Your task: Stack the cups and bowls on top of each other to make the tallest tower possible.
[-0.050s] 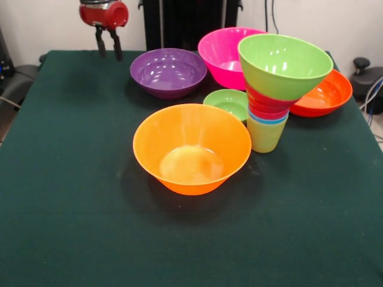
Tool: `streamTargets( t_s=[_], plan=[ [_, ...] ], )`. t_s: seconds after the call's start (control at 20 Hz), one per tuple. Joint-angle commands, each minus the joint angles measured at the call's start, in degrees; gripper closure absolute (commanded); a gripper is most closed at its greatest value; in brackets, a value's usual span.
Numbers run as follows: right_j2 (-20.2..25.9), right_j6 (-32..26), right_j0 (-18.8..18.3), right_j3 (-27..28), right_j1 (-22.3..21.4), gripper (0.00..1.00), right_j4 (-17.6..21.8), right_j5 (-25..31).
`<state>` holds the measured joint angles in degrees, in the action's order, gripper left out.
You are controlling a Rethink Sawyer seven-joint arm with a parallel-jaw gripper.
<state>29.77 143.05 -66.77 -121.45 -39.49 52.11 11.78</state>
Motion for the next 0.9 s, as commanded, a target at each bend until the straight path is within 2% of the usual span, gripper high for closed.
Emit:
streamTargets(
  t_s=[0.05, 0.3, 0.75, 0.9],
  plan=[
    [4.85, -15.69, 4.37, -1.68, 5.77, 0.00, 9.41, 4.45],
    [4.36, -16.56, 5.69, -1.94, 8.23, 0.00, 13.23, 3.81],
    [-4.20, -5.50, 15.29, 0.32, 10.99, 0.00, 21.62, -0.40],
    [-5.69, -4.78, 16.36, 0.93, 11.96, 0.00, 22.88, -0.74]
  ],
)
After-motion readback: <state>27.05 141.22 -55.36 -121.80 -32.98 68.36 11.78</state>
